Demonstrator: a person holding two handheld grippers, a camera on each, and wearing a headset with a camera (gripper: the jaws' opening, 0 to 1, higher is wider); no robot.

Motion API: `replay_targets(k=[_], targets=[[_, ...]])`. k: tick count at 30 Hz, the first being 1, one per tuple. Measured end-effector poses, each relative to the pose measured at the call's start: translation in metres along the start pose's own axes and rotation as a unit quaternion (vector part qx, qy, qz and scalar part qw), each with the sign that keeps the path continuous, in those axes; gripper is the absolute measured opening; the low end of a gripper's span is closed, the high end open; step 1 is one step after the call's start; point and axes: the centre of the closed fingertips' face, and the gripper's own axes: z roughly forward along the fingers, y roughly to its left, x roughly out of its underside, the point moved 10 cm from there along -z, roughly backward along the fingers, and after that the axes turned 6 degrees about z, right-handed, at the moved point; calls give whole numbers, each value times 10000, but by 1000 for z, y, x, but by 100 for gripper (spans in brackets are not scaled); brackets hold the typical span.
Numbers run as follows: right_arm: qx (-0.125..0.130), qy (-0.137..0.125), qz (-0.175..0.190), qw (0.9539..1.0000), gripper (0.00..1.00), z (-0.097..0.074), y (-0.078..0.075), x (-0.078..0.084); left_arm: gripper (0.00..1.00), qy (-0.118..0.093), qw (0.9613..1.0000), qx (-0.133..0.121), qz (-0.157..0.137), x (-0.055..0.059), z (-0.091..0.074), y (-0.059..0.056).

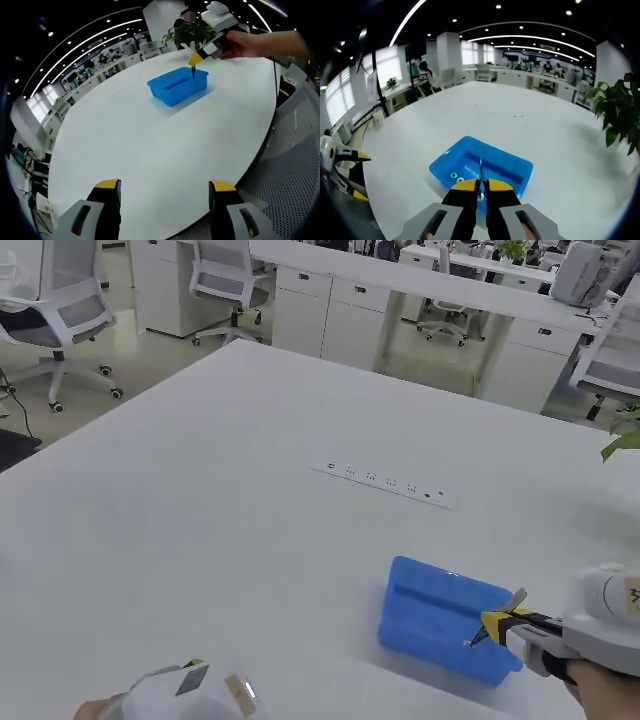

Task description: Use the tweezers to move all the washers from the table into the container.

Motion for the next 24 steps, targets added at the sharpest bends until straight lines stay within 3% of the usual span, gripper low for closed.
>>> replay_targets(k=[24], targets=[[43, 244, 18, 9997, 2, 14, 1, 20, 72, 81, 9999, 60, 40, 0, 1, -1]])
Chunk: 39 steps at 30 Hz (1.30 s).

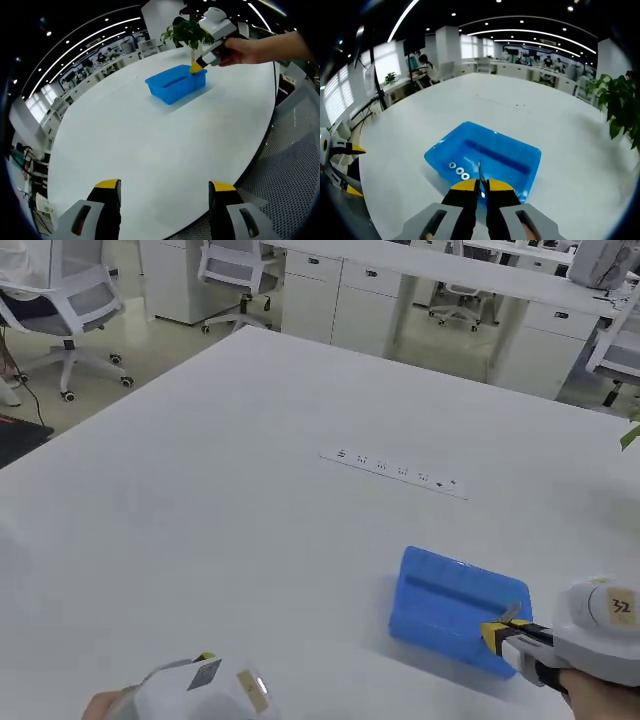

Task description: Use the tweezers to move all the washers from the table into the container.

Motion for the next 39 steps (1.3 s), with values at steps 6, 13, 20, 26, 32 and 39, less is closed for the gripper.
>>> replay_targets(k=[6, 13, 20, 26, 32, 39], targets=[[-4, -25, -1, 10000, 2, 1, 0, 0, 72, -3, 10000, -16, -7, 0, 0, 0], [12, -49, -16, 10000, 2, 0, -1, 2, 72, -36, 10000, -40, -25, 0, -1, 1], [45, -109, 12, 9999, 2, 0, -1, 3, 72, -57, 10000, 12, 39, -1, 0, 0], [45, -125, 81, 9999, 3, -1, -3, 3, 72, -191, 9998, 8, -41, -3, -3, 1], [53, -193, -97, 9998, 3, -7, -4, -1, 65, -594, 9968, 302, -443, -11, -9, 3], [-176, -708, -115, 9973, 3, -33, 4, -20, 52, -1265, 9861, 731, -796, -34, -20, 11]])
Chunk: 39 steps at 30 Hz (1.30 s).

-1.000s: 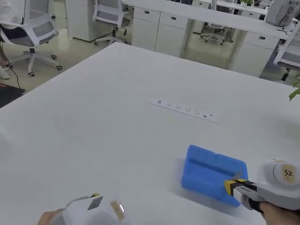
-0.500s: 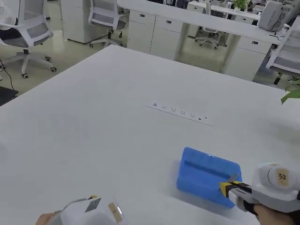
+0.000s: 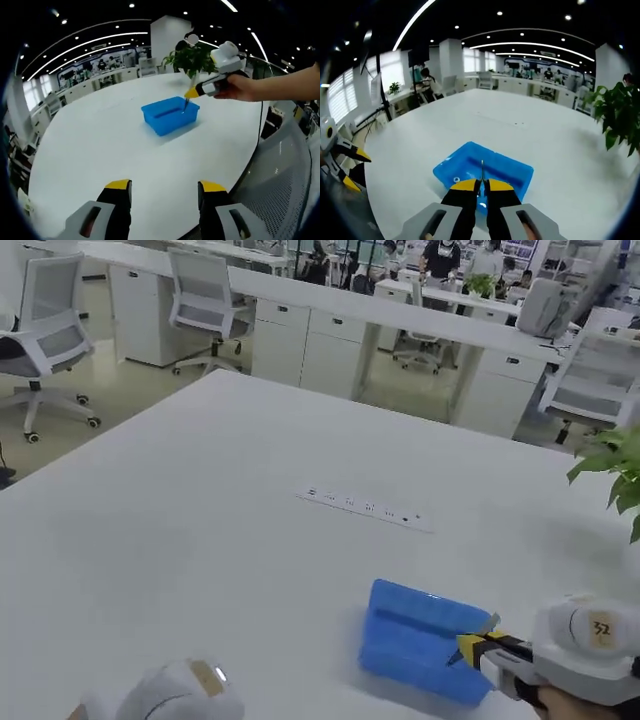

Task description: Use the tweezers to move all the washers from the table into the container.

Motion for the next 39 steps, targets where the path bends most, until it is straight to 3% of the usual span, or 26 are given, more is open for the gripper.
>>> replay_targets(k=[4, 8, 11, 15, 20, 22, 26, 30, 33, 34, 39], targets=[[-128, -228, -200, 9995, 3, -19, 15, -7, 51, -204, 9997, 65, 80, -20, -4, 0], [-355, -354, -470, 9976, 3, -34, 32, -8, 48, -432, 9984, 323, 160, -42, -5, -2], [-833, -355, -551, 9944, 3, -46, 51, -7, 44, -639, 9964, 534, 155, -58, -5, -6], [-1104, -339, -732, 9906, 3, -57, 67, -7, 35, -915, 9922, 813, 213, -74, -3, -11], [-1666, -204, -889, 9818, 3, -66, 84, -7, 37, -1038, 9887, 997, 421, -88, -2, -18], [-1736, -187, -1057, 9789, 3, -69, 90, -7, 34, -1084, 9857, 1196, 473, -93, -3, -22], [-2222, 67, -1234, 9671, 3, -72, 103, -6, 31, -1211, 9778, 1658, 429, -103, -5, -29], [-2475, 155, -1429, 9582, 3, -75, 112, -8, 30, -1257, 9691, 2084, 402, -109, -7, -33], [-2649, 332, -1697, 9486, 3, -76, 117, -9, 24, -1265, 9579, 2548, 389, -111, -8, -37], [-2650, 329, -1760, 9475, 3, -76, 118, -9, 24, -1300, 9584, 2512, 389, -112, -8, -37], [-2793, 435, -1966, 9388, 3, -82, 119, -11, 22, -1261, 9483, 2841, 645, -115, -9, -39]])
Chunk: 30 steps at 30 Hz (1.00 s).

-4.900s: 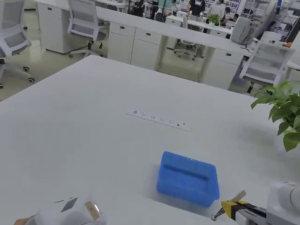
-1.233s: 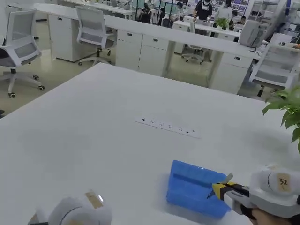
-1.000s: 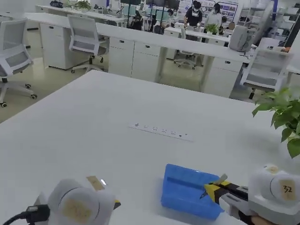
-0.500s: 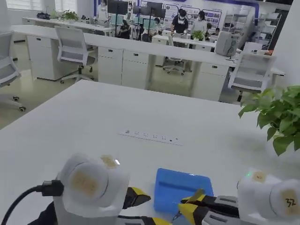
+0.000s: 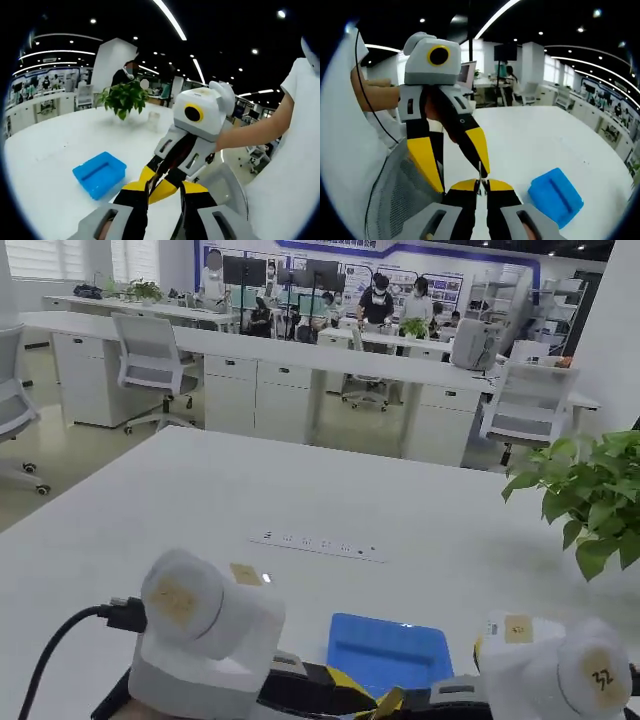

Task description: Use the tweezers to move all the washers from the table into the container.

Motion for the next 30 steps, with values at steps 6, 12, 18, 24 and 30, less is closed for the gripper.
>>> replay_targets(k=[6, 12, 18, 24, 30], targets=[[-273, 327, -306, 9986, 3, -4, 6, -1, 17, 62, 9983, 442, 383, -4, 1, -3], [-400, 376, -305, 9980, 3, -8, 11, 1, 5, -160, 9972, 633, 365, -6, 3, -1], [-341, 368, -241, 9984, 3, -10, 12, 3, 6, -190, 9971, 642, 365, -2, 6, -2], [-418, 512, -248, 9975, 3, -8, 15, 6, 8, -277, 9966, 637, 437, -5, 9, -3], [-516, 587, -270, 9966, 2, -6, 14, 7, 4, -296, 9960, 705, 467, -5, 14, -1]])
